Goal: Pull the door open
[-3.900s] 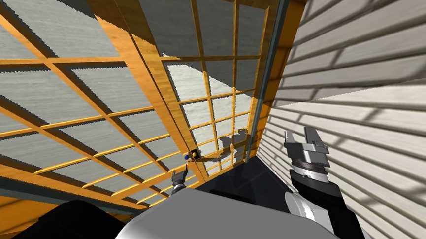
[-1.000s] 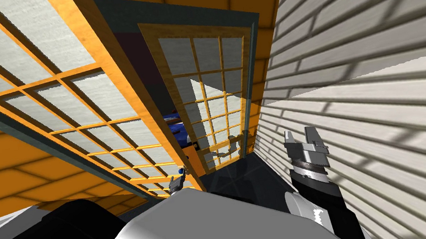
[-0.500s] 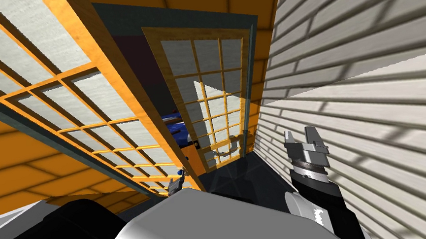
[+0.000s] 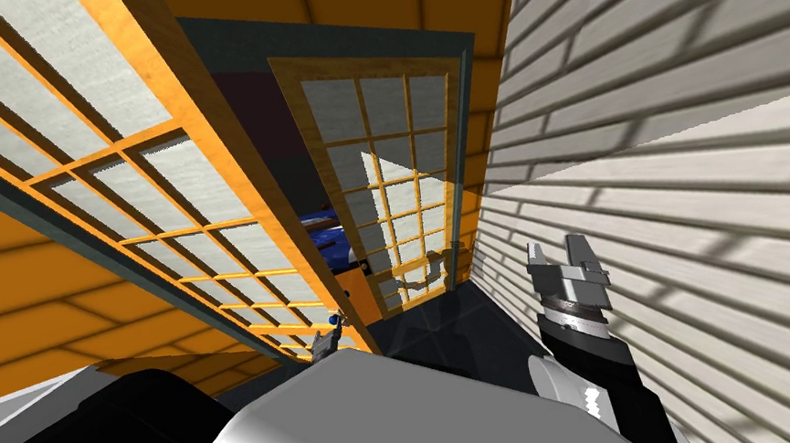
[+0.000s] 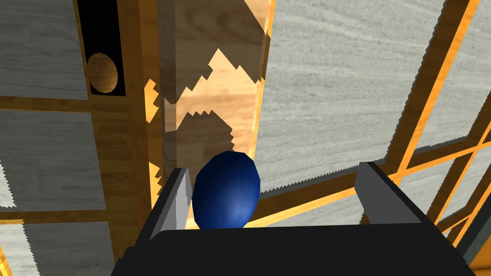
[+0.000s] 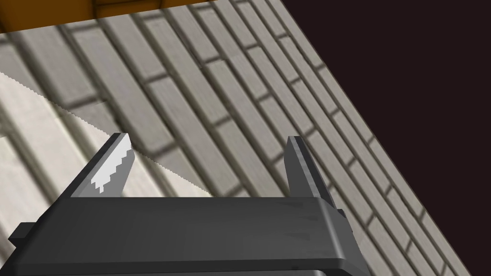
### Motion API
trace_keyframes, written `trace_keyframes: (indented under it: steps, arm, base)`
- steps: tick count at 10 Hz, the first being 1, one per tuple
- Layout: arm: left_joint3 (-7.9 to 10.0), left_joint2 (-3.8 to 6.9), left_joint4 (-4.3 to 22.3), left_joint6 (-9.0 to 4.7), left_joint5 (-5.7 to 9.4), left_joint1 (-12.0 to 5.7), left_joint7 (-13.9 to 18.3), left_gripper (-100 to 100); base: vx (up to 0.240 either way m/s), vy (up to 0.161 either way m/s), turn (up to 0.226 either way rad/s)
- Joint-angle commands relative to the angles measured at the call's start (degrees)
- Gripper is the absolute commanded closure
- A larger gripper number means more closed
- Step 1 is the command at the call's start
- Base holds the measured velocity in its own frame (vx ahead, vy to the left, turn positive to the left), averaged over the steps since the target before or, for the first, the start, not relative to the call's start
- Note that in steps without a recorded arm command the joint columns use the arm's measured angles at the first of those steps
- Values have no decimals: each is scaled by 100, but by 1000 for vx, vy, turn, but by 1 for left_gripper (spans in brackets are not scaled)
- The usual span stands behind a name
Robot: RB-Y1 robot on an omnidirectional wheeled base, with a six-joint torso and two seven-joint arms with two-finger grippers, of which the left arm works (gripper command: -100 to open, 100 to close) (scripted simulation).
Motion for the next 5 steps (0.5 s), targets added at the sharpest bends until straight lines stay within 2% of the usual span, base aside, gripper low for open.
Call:
trace_keyframes:
  steps: [1, 2, 5]
  arm:
    - [114, 75, 16, 160, 52, 146, 9, 100]
    - [109, 101, 54, 158, 83, 181, 190, 100]
    - [109, 101, 54, 158, 83, 181, 190, 100]
  base:
    - [-4, -6, 5]
    - [-48, -7, 15]
    - [-31, -10, 9]
